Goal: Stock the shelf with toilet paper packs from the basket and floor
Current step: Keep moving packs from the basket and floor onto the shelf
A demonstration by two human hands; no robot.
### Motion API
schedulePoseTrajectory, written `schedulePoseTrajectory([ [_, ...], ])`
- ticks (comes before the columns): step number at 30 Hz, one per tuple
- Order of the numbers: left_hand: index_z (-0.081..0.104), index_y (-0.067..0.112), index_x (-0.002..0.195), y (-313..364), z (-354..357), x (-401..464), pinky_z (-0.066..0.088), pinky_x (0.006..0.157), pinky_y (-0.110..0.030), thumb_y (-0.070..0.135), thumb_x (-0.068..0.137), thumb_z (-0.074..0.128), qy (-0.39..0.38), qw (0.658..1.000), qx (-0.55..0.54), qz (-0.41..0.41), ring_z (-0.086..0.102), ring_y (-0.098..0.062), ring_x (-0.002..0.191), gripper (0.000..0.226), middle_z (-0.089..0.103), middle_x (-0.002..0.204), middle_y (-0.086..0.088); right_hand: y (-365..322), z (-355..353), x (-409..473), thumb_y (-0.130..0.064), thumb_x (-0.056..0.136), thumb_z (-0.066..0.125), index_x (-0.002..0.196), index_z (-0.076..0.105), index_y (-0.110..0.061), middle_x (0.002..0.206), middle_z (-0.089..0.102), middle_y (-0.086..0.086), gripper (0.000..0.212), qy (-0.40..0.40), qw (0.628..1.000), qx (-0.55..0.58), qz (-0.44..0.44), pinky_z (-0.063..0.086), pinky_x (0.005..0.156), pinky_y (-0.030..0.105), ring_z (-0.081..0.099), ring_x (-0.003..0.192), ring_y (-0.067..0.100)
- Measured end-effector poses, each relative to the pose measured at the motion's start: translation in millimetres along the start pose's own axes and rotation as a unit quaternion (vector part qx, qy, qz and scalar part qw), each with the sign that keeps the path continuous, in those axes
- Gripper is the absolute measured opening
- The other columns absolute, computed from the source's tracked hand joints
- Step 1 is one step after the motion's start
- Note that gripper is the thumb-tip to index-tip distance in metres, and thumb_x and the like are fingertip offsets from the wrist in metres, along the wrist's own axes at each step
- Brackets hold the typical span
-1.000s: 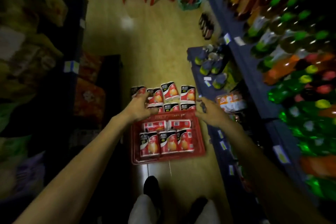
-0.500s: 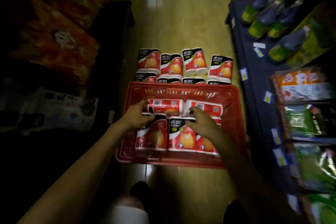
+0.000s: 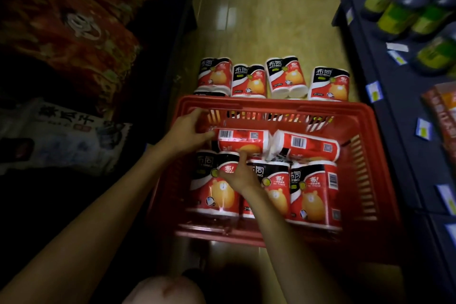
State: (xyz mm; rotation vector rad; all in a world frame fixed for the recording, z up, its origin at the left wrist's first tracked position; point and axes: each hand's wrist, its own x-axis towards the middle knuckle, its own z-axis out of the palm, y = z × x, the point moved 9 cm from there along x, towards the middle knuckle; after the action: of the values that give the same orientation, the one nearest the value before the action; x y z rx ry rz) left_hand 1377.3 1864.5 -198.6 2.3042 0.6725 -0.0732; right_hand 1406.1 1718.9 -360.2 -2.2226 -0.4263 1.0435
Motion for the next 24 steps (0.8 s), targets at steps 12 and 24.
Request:
schedulePoseTrajectory([
  [12, 0.050, 0.008, 0.132, -5.4, 1.7, 4.6, 0.040, 0.087, -0.020, 0.021, 0.086, 0.070, 0.041, 0.999, 0.015, -0.004, 0.061, -0.020, 0.112, 0.053, 0.063, 0.125, -0.010, -27.6, -94.9, -32.0, -0.044, 0.071, 0.080, 0.131, 0.022, -0.037, 0.127, 0.059, 0.007, 0.084, 0.054, 0.988, -0.078, -0.118, 0.052, 0.083, 0.038, 0.064, 0.099, 0.030],
  [24, 0.047, 0.012, 0.135, -19.8, 54.6, 23.3, 0.046, 0.079, -0.020, 0.016, 0.080, 0.075, -0.033, 0.998, -0.006, -0.055, 0.062, -0.018, 0.100, 0.062, 0.063, 0.125, -0.010, -40.7, -256.2, -69.6, -0.029, 0.074, 0.081, 0.128, 0.033, -0.034, 0.090, 0.056, -0.020, 0.072, 0.197, 0.960, 0.011, -0.200, 0.045, 0.068, 0.022, 0.056, 0.074, -0.003],
])
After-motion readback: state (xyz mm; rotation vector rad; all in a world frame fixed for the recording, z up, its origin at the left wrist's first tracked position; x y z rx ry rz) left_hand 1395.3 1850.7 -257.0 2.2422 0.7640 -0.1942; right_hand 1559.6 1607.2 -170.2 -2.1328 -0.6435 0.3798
